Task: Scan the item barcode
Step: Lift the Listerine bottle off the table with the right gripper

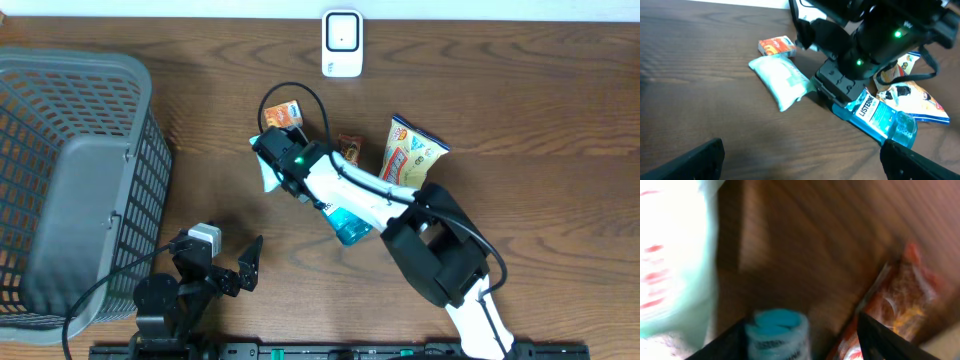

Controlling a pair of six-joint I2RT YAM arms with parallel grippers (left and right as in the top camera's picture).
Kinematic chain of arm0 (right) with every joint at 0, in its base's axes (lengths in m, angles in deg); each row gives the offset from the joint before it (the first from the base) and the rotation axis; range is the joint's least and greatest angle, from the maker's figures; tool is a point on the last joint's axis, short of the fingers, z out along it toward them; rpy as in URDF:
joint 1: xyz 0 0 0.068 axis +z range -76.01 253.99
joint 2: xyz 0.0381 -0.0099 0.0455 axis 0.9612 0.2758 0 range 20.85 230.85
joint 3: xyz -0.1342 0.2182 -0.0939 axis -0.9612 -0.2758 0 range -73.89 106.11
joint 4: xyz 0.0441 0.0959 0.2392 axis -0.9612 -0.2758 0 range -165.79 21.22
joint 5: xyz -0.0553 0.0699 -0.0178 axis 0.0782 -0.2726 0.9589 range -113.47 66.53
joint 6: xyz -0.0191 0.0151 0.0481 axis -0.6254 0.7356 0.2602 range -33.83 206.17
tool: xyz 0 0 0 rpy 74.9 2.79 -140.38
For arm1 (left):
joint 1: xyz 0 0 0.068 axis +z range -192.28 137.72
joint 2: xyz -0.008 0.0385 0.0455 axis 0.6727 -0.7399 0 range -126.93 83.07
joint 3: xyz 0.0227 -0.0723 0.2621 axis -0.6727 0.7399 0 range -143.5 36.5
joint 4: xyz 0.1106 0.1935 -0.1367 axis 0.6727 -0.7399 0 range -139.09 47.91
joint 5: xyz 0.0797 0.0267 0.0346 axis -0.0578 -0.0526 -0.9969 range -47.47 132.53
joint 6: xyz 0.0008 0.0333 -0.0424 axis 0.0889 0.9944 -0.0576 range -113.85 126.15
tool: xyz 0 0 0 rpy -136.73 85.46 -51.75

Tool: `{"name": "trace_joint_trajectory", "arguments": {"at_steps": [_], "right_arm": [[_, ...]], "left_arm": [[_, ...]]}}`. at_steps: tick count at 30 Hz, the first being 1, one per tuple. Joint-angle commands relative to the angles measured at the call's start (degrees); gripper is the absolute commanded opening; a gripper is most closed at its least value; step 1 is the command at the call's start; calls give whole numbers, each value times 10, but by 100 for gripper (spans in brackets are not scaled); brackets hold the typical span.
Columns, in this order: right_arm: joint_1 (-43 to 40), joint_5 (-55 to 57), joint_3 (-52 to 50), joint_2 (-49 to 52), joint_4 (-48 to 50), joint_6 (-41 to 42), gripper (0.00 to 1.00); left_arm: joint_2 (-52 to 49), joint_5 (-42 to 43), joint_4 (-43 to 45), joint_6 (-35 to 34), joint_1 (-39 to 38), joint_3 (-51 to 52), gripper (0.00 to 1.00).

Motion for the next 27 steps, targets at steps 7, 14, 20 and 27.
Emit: {"name": "trace_joint_trajectory", "arguments": {"at_steps": [7, 14, 20, 27], "right_arm": [[-9, -119, 3, 19, -37, -63, 38], [-11, -123, 111, 17, -140, -61, 17], [-12, -184, 235, 3, -229, -62, 15], [-26, -231, 285, -14, -266, -62, 12]], "left_arm": [[4, 5, -11, -3, 2, 9, 99], [4, 5, -11, -3, 2, 9, 99], [4, 5, -11, -3, 2, 9, 99], [4, 5, -11, -3, 2, 9, 99]]}}
